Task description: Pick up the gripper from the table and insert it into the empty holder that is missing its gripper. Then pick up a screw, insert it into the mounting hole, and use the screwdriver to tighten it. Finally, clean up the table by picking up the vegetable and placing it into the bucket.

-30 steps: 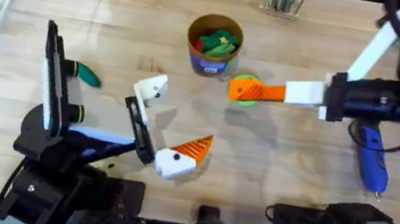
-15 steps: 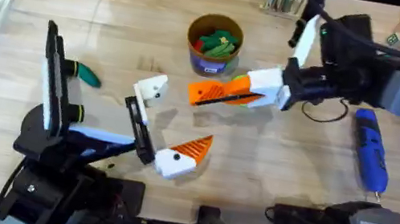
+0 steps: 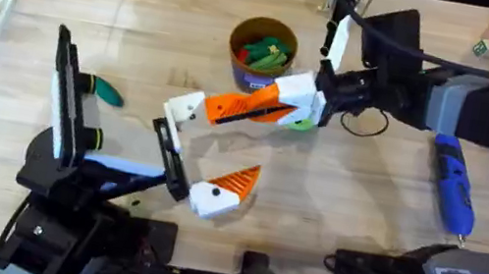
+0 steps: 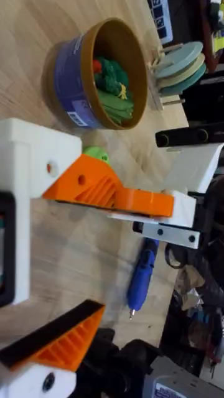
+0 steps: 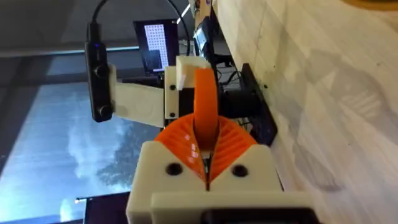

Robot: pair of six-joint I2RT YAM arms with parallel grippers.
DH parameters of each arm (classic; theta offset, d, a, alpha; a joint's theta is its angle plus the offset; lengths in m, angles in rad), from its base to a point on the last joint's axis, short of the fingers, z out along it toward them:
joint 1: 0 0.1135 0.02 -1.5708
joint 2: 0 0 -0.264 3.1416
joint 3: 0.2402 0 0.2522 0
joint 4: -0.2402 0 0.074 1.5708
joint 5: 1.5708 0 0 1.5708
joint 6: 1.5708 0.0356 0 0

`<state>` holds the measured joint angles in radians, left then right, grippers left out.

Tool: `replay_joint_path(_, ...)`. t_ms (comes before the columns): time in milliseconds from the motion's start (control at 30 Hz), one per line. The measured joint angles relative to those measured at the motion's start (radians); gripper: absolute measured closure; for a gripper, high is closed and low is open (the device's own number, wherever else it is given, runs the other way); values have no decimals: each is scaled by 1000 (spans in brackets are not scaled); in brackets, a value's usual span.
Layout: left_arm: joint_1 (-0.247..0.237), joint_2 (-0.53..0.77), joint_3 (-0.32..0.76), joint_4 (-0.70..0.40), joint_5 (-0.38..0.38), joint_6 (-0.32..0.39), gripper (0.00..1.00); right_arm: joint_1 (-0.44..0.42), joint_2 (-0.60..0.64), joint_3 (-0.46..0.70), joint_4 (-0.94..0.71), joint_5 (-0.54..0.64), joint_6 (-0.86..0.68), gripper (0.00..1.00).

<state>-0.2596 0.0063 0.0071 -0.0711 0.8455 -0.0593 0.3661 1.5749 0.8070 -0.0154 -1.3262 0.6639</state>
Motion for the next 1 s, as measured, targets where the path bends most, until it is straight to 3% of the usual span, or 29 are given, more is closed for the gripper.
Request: replay_joint_path(1000,0,-1,0,1,-10,12,14,28,0,0,124,-41,103,992)
